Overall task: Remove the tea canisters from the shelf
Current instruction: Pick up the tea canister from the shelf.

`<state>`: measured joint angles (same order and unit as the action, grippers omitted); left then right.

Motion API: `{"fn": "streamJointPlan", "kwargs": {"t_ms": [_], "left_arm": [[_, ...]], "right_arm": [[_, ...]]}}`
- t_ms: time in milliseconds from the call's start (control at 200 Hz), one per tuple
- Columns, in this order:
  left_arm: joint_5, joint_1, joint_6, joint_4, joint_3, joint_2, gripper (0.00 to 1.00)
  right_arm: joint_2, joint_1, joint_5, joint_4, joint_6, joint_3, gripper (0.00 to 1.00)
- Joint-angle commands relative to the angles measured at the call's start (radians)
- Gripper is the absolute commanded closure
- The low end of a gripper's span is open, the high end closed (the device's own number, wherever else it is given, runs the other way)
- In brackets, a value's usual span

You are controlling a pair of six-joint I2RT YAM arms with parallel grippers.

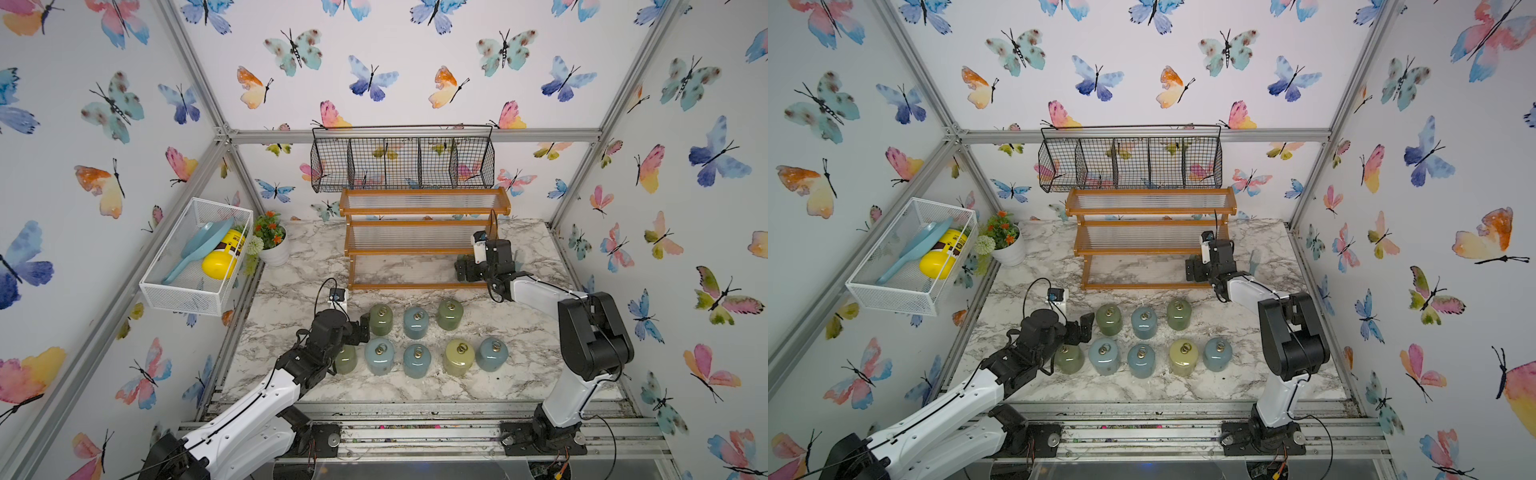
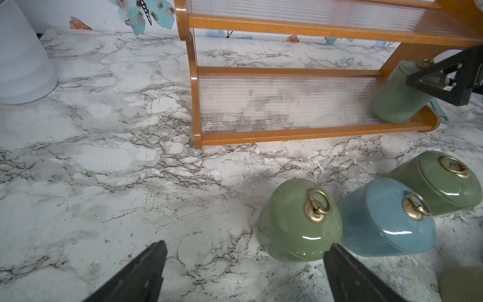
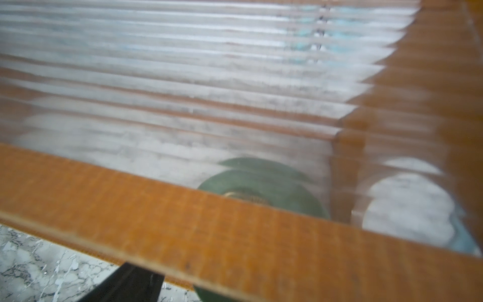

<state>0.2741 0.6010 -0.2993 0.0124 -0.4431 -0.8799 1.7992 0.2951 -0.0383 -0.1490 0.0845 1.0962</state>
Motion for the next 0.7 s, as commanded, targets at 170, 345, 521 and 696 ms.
{"fn": "streamJointPlan", "kwargs": {"t_ms": [170,345,521,696], "left_arm": [[-0.004,-0.007,-0.001,0.018,-0.011,0.034,0.02],[-0.001,-0.007,-0.001,0.021,-0.005,0.044,0.02],[-0.004,-0.007,-0.003,0.023,-0.005,0.041,0.02],[-0.001,-0.007,-0.004,0.026,-0.005,0.045,0.02]], "right_arm": [[0.033,-0.004,-0.009,-0.02,-0.009,0.043,0.01],[0.047,-0.003,0.0,-0.017,-0.017,0.051,0.01],[0.071,-0.003,-0.002,-0.01,-0.026,0.069,0.01],[0.091,-0.004,0.001,0.0,-0.034,0.092,0.01]]}}
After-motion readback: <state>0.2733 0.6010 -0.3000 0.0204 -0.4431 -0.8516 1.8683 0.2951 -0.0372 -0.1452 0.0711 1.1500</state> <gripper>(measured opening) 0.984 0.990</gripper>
